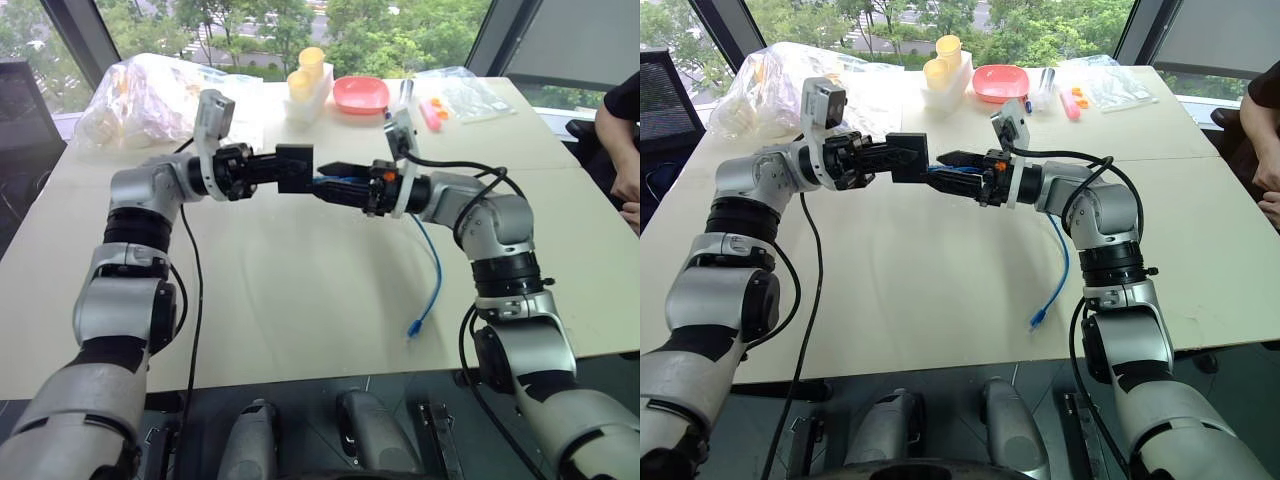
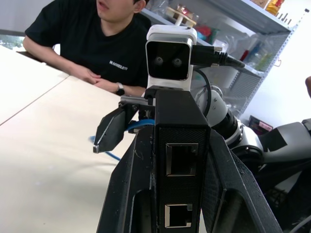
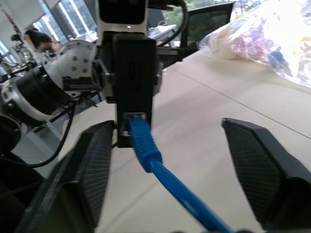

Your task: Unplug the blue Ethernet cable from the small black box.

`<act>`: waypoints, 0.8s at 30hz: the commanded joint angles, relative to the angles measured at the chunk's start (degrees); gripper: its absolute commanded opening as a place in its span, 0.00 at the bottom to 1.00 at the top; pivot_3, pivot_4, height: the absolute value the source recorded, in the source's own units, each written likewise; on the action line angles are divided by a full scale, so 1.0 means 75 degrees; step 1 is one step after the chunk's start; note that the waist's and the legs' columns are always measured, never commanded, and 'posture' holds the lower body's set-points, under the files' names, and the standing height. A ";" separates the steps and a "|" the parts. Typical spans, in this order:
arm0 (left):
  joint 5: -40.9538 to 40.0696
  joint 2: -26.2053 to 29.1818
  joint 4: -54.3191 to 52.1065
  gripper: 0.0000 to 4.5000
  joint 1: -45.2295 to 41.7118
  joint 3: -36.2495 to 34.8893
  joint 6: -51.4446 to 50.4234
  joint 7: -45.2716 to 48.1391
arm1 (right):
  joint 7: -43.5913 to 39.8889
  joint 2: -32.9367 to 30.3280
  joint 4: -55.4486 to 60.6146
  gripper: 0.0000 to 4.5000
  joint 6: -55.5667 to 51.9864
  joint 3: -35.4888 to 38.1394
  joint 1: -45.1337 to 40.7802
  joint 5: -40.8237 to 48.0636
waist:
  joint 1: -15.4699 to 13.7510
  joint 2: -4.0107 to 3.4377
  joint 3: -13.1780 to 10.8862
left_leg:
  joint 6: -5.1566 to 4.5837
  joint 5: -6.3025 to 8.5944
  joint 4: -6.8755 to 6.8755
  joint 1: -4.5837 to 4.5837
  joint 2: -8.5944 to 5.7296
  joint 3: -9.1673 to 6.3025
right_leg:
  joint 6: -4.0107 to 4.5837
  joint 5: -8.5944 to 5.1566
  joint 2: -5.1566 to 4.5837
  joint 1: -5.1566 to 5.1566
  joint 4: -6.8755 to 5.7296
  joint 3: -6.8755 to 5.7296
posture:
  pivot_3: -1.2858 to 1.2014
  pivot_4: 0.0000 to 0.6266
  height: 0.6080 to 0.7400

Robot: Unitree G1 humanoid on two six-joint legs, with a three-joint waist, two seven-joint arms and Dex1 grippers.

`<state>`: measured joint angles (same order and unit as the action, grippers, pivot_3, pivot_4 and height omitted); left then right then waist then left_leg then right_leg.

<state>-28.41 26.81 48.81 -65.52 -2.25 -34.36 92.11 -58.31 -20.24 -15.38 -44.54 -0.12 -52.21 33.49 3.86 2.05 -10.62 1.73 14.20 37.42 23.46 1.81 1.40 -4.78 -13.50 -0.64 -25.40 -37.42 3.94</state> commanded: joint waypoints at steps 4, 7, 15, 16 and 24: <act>-0.0026 0.0043 -0.0168 0.12 -0.0078 -0.0151 0.0111 0.0052 | -0.0165 -0.0051 0.0196 0.81 -0.0104 0.0339 -0.0066 0.0354 | 0.0000 0.0000 0.0000 | 0.0000 0.0000 0.0000 0.0000 0.0000 0.0000 | 0.0000 0.0000 0.0000 0.0000 0.0000 0.0000 | 0.52 0.24 0.96; -0.0034 0.0041 -0.0162 0.12 -0.0090 -0.0144 0.0117 0.0052 | -0.0188 -0.0033 0.0177 0.81 -0.0101 0.0345 -0.0067 0.0366 | 0.0006 0.0000 0.0000 | 0.0000 0.0000 0.0000 0.0000 0.0000 0.0000 | 0.0000 0.0000 0.0000 0.0000 0.0000 0.0000 | 0.52 0.24 0.96; -0.0025 0.0021 -0.0120 0.12 -0.0123 -0.0162 0.0141 0.0052 | -0.0214 -0.0008 0.0141 0.66 -0.0056 0.0311 -0.0037 0.0356 | 0.0003 0.0000 0.0000 | 0.0000 0.0000 0.0000 0.0000 0.0000 0.0000 | 0.0000 0.0000 0.0000 0.0000 0.0000 0.0000 | 0.52 0.24 0.96; -0.0025 0.0020 -0.0120 0.12 -0.0123 -0.0162 0.0141 0.0052 | -0.0239 -0.0015 0.0150 0.66 -0.0043 0.0297 -0.0015 0.0347 | 0.0003 0.0000 0.0000 | 0.0000 0.0000 0.0000 0.0000 0.0000 0.0000 | 0.0000 0.0000 0.0000 0.0000 0.0000 0.0000 | 0.52 0.24 0.96; -0.0033 0.0026 -0.0094 0.12 -0.0138 -0.0176 0.0144 0.0052 | -0.0369 -0.0006 0.0248 0.66 -0.0045 0.0240 0.0073 0.0356 | 0.0003 0.0000 0.0000 | 0.0000 0.0000 0.0000 0.0000 0.0000 0.0000 | 0.0000 0.0000 0.0000 0.0000 0.0000 0.0000 | 0.52 0.24 0.96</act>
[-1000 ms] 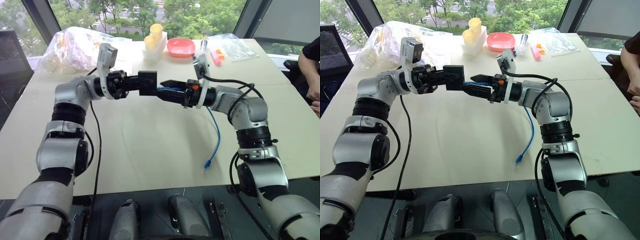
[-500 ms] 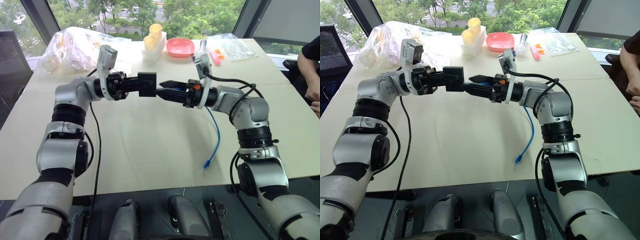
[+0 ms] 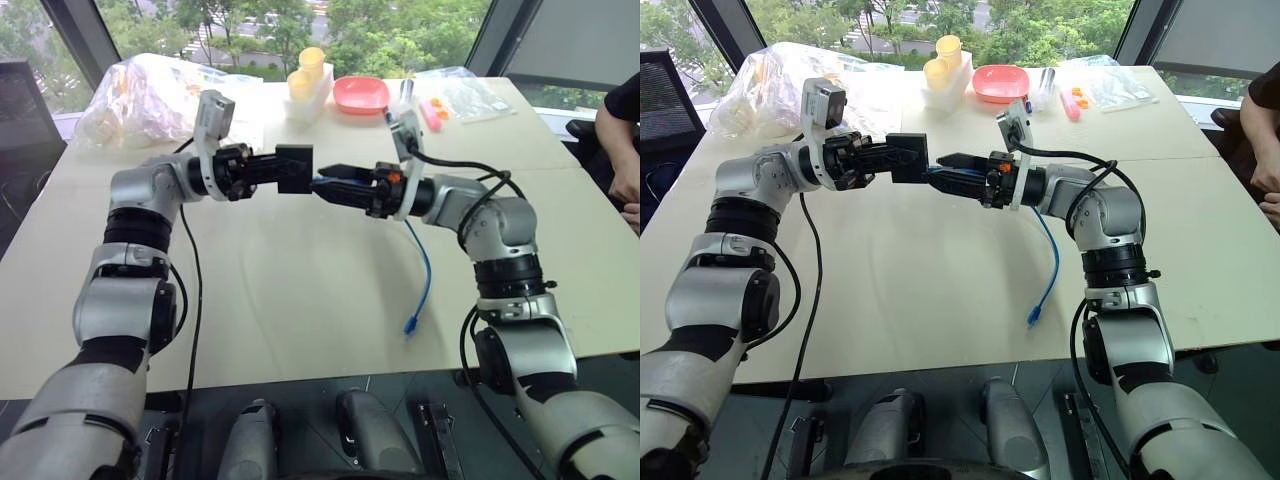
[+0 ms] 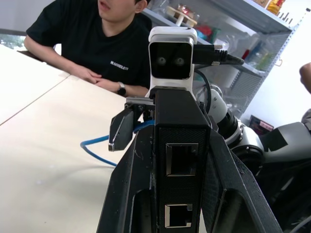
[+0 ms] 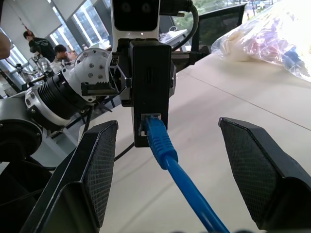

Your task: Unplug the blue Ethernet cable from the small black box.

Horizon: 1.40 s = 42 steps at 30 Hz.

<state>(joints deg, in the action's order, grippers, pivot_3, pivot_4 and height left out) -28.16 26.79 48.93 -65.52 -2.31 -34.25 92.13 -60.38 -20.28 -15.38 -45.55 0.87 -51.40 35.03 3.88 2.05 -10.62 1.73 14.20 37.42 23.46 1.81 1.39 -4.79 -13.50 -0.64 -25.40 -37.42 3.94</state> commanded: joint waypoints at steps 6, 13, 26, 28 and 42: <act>-0.0061 0.0025 -0.0113 0.12 -0.0136 -0.0161 0.0136 0.0049 | -0.0012 0.0044 0.0180 0.66 0.0064 0.0192 -0.0067 0.0175 | 0.0000 0.0000 0.0000 | 0.0000 0.0000 0.0000 0.0000 0.0000 0.0000 | 0.0000 0.0000 0.0000 0.0000 0.0000 0.0000 | 0.52 0.24 0.96; -0.0015 0.0014 -0.0118 0.12 -0.0107 -0.0164 0.0147 0.0049 | 0.0310 0.0028 -0.0022 0.66 -0.0042 0.0238 -0.0174 0.0085 | -0.0001 0.0000 0.0000 | 0.0000 0.0000 0.0000 0.0000 0.0000 0.0000 | 0.0000 0.0000 0.0000 0.0000 0.0000 0.0000 | 0.52 0.24 0.96; 0.0084 0.0037 -0.0083 0.12 -0.0082 -0.0223 0.0217 0.0049 | 0.0049 -0.0495 0.0138 0.66 0.0160 -0.0080 -0.0158 -0.0261 | -0.0002 0.0000 0.0000 | 0.0000 0.0000 0.0000 0.0000 0.0000 0.0001 | 0.0000 0.0000 0.0000 0.0000 0.0000 0.0000 | 0.52 0.24 0.96; 0.0091 0.0062 -0.0069 0.12 -0.0089 -0.0238 0.0226 0.0049 | -0.0135 -0.0649 0.0167 0.77 0.0032 -0.0064 -0.0129 -0.0145 | -0.0003 0.0000 0.0000 | 0.0000 0.0000 0.0000 0.0000 0.0000 0.0001 | 0.0000 0.0000 0.0000 0.0000 0.0000 0.0000 | 0.52 0.24 0.96; 0.0136 0.0091 -0.0081 0.12 -0.0072 -0.0271 0.0220 0.0048 | -0.0073 -0.0741 0.0111 0.46 0.0164 0.0080 -0.0086 -0.0164 | -0.0002 0.0000 0.0000 | 0.0000 0.0000 0.0000 0.0000 0.0000 0.0001 | 0.0000 0.0000 0.0001 0.0000 0.0000 0.0000 | 0.52 0.24 0.96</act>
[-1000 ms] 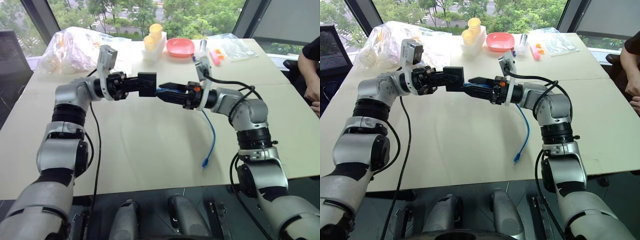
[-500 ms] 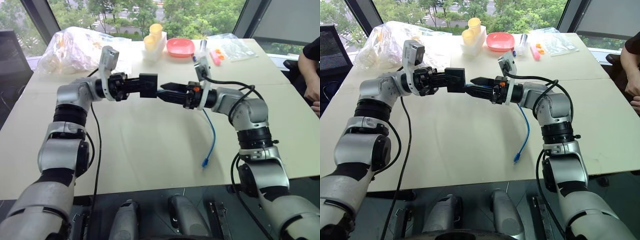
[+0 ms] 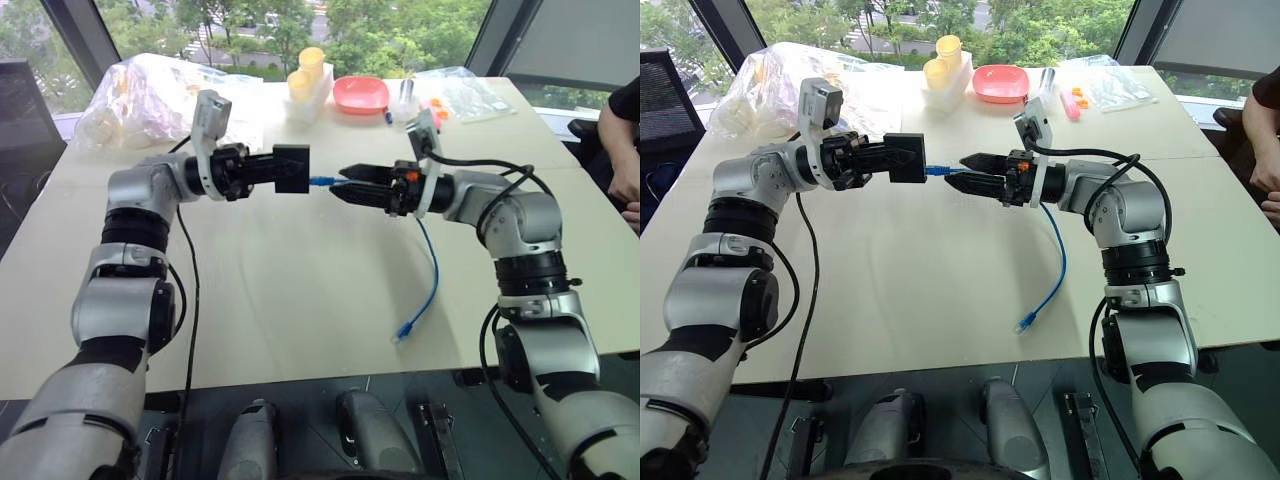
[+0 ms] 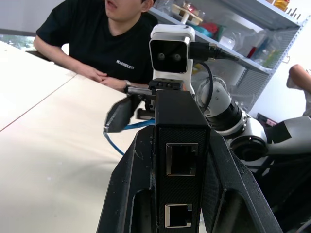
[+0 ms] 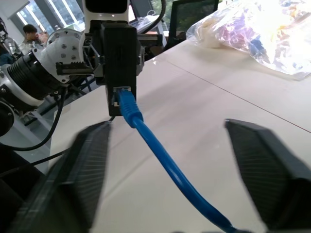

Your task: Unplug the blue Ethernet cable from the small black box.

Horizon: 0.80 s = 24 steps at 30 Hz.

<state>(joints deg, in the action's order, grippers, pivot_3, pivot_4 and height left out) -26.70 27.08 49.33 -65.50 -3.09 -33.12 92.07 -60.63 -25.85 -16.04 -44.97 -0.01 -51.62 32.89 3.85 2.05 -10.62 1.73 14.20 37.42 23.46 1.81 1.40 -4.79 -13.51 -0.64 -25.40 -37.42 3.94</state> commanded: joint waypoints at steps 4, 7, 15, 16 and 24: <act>-0.0048 0.0045 -0.0151 0.12 -0.0066 -0.0169 0.0066 0.0049 | -0.0140 0.0025 0.0351 0.02 0.0100 0.0051 0.0015 0.0091 | 0.0005 0.0000 0.0000 | 0.0000 0.0000 0.0000 0.0000 0.0000 -0.0001 | 0.0000 0.0000 0.0000 0.0000 0.0000 0.0000 | 0.52 0.24 0.96; -0.0008 0.0042 -0.0134 0.12 -0.0054 -0.0169 0.0084 0.0047 | -0.0258 0.0020 0.0377 0.01 0.0082 -0.0079 -0.0016 0.0045 | 0.0000 0.0000 0.0000 | 0.0000 0.0000 0.0000 0.0000 0.0000 0.0000 | 0.0000 0.0000 0.0000 0.0000 0.0000 0.0000 | 0.52 0.24 0.96; 0.0029 -0.0002 -0.0180 0.12 0.0000 -0.0148 0.0102 0.0041 | -0.0592 0.0021 0.0380 0.32 -0.0151 -0.0196 -0.0153 0.0106 | 0.0002 0.0000 0.0000 | 0.0000 0.0000 0.0000 0.0000 0.0000 0.0000 | 0.0000 0.0000 0.0000 0.0000 0.0000 0.0000 | 0.52 0.24 0.96; 0.0032 -0.0001 -0.0177 0.12 -0.0002 -0.0145 0.0104 0.0049 | -0.0625 0.0012 0.0364 0.42 -0.0154 -0.0200 -0.0171 0.0108 | 0.0003 0.0000 0.0000 | 0.0000 0.0000 0.0001 0.0000 0.0000 0.0000 | 0.0000 0.0000 0.0000 0.0000 0.0000 0.0000 | 0.52 0.24 0.96; -0.0108 0.0061 -0.0487 0.12 0.0146 0.0188 0.0145 0.0057 | -0.0948 -0.0048 -0.0124 0.63 -0.0416 -0.0063 -0.0651 0.0212 | 0.0002 0.0000 0.0000 | 0.0000 0.0000 0.0000 0.0000 0.0000 0.0000 | 0.0000 0.0000 0.0000 0.0000 -0.0001 0.0000 | 0.52 0.24 0.96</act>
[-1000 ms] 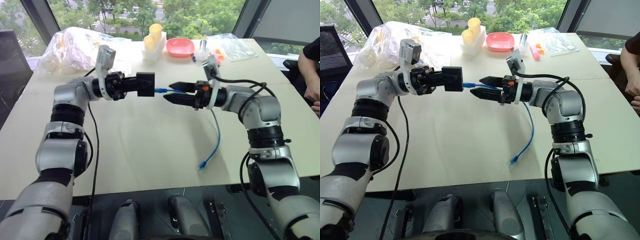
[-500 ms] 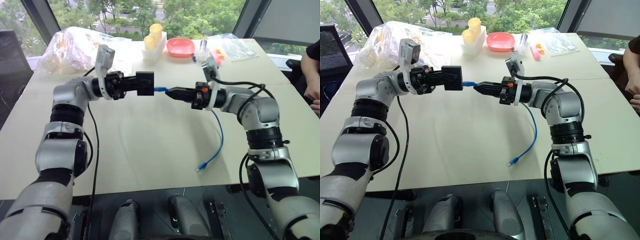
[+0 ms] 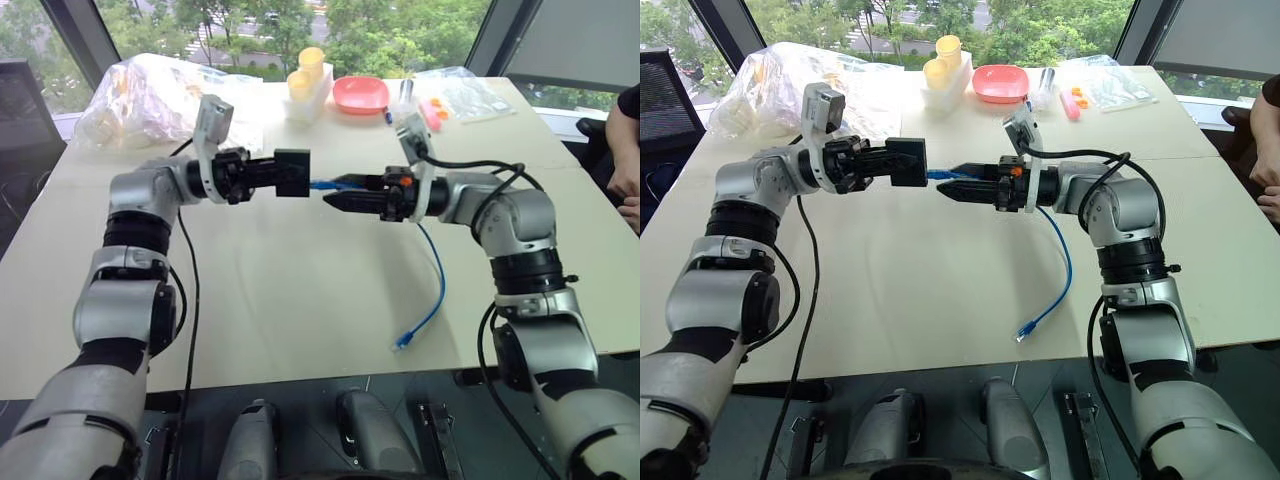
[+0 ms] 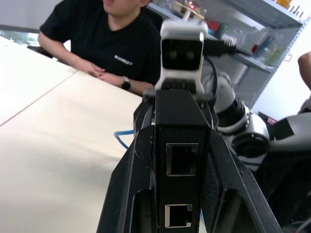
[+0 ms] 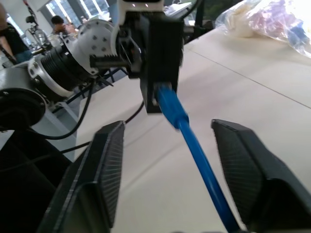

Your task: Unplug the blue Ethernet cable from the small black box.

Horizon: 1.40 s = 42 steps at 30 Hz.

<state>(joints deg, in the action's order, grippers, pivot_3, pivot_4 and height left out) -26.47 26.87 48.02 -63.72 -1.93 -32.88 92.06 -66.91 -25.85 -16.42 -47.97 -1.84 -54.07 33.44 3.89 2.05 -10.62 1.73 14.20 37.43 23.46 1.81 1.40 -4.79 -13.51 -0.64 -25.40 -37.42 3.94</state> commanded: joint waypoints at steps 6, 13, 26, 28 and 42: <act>-0.0154 0.0096 -0.0363 0.12 -0.0084 0.0106 0.0173 0.0058 | -0.0126 -0.0010 -0.0288 0.63 0.0119 0.0027 -0.0562 -0.0051 | -0.0005 0.0000 0.0000 | 0.0000 0.0000 -0.0001 0.0001 0.0000 0.0000 | 0.0000 0.0000 -0.0001 0.0000 0.0001 0.0000 | 0.52 0.24 0.96; -0.0110 0.0102 -0.0388 0.12 -0.0092 0.0136 0.0213 0.0058 | -0.0234 -0.0068 -0.0340 0.63 0.0542 -0.0471 -0.0529 -0.0610 | -0.0001 0.0000 0.0000 | 0.0000 0.0000 0.0000 0.0001 0.0000 0.0001 | 0.0000 0.0000 0.0000 -0.0001 0.0000 0.0000 | 0.52 0.24 0.96; -0.0033 0.0063 -0.0471 0.12 -0.0030 0.0278 0.0298 0.0058 | -0.0506 -0.0007 -0.0557 0.63 0.0725 -0.0546 -0.0675 -0.0940 | 0.0001 0.0000 0.0000 | 0.0000 0.0000 0.0000 0.0001 0.0000 0.0001 | 0.0000 0.0000 0.0000 -0.0001 0.0000 0.0000 | 0.52 0.24 0.96; -0.0026 0.0066 -0.0458 0.12 -0.0028 0.0280 0.0304 0.0058 | -0.0505 0.0013 -0.0555 0.63 0.0734 -0.0548 -0.0668 -0.0959 | -0.0001 0.0000 0.0000 | 0.0000 0.0000 0.0000 0.0001 0.0000 0.0001 | 0.0000 0.0000 0.0000 -0.0001 0.0000 0.0000 | 0.52 0.24 0.96; 0.0027 0.0019 -0.0461 0.12 0.0001 0.0228 0.0310 0.0058 | -0.0360 0.0280 -0.0677 0.15 0.0781 -0.0489 -0.0690 -0.1020 | -0.0003 0.0000 0.0000 | 0.0000 0.0000 0.0000 0.0001 0.0000 0.0000 | 0.0000 0.0000 0.0000 -0.0001 0.0000 0.0000 | 0.52 0.24 0.96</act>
<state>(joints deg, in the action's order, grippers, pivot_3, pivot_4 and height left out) -25.46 27.28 46.45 -63.42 0.20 -30.72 91.12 -70.63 -23.78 -21.78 -43.06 -6.56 -57.47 25.67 3.87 2.05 -10.62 1.73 14.20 37.43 23.46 1.81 1.40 -4.79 -13.51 -0.65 -25.41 -37.42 3.93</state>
